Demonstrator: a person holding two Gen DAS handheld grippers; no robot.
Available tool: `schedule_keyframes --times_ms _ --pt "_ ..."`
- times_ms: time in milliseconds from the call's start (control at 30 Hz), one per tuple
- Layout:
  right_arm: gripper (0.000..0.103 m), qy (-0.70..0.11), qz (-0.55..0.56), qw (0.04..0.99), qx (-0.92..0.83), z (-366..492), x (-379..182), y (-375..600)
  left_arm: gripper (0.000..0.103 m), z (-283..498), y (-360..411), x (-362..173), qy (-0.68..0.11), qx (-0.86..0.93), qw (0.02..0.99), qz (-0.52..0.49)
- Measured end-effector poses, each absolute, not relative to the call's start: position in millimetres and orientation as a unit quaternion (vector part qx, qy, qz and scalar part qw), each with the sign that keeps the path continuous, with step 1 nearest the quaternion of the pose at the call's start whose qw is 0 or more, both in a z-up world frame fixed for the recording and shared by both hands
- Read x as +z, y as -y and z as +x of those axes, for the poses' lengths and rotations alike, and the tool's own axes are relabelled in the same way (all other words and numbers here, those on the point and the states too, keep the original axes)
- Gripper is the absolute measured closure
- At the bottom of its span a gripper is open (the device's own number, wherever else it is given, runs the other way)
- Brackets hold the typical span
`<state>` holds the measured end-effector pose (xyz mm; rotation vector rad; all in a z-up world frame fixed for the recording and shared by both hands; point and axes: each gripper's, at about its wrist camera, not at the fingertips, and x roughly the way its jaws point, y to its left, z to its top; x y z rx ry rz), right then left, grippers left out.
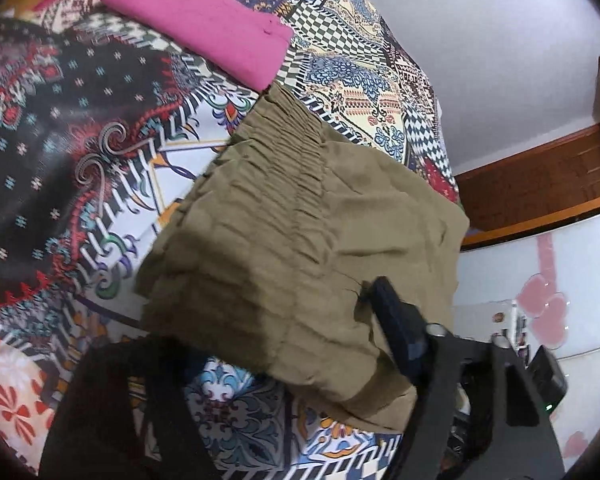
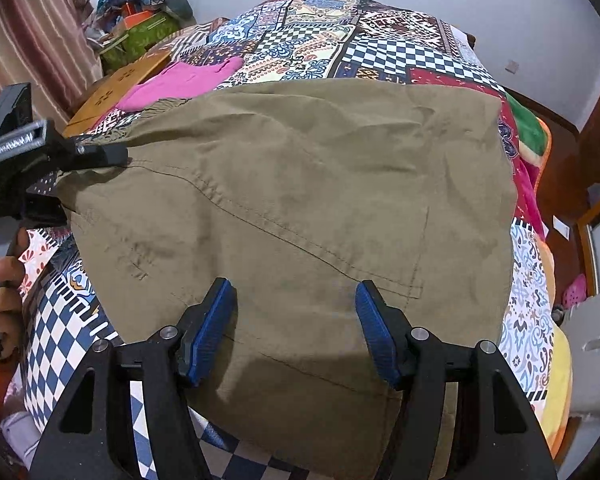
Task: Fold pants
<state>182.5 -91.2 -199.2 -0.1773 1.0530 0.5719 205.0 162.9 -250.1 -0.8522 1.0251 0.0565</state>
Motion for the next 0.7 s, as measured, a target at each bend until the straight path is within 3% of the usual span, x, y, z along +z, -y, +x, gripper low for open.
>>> schedule_keyframes --times_ms 100,233,533,700 --pt "0.043 -0.496 -0.084 0.822 0.267 182.9 -197.7 90.3 0.052 204.9 -159.8 -245.4 -0.475 0.027 0.795 -0.377" --pt "0.043 -0.497 -0.094 0.823 0.258 184.4 -190.7 88.9 0.064 204.1 -147.2 -229.4 -0.462 0.036 0.825 -0.322" --pt "0.042 -0.455 -0.066 0.838 0.294 178.2 -142.3 68.3 0.069 169.3 -137.7 -202.4 -0.436 0.059 0.865 -0.241" --pt "0.042 -0.460 -0.083 0.815 0.343 160.5 -145.9 20.5 0.070 132.0 -146.8 -187.6 -0.421 0.085 0.875 -0.222"
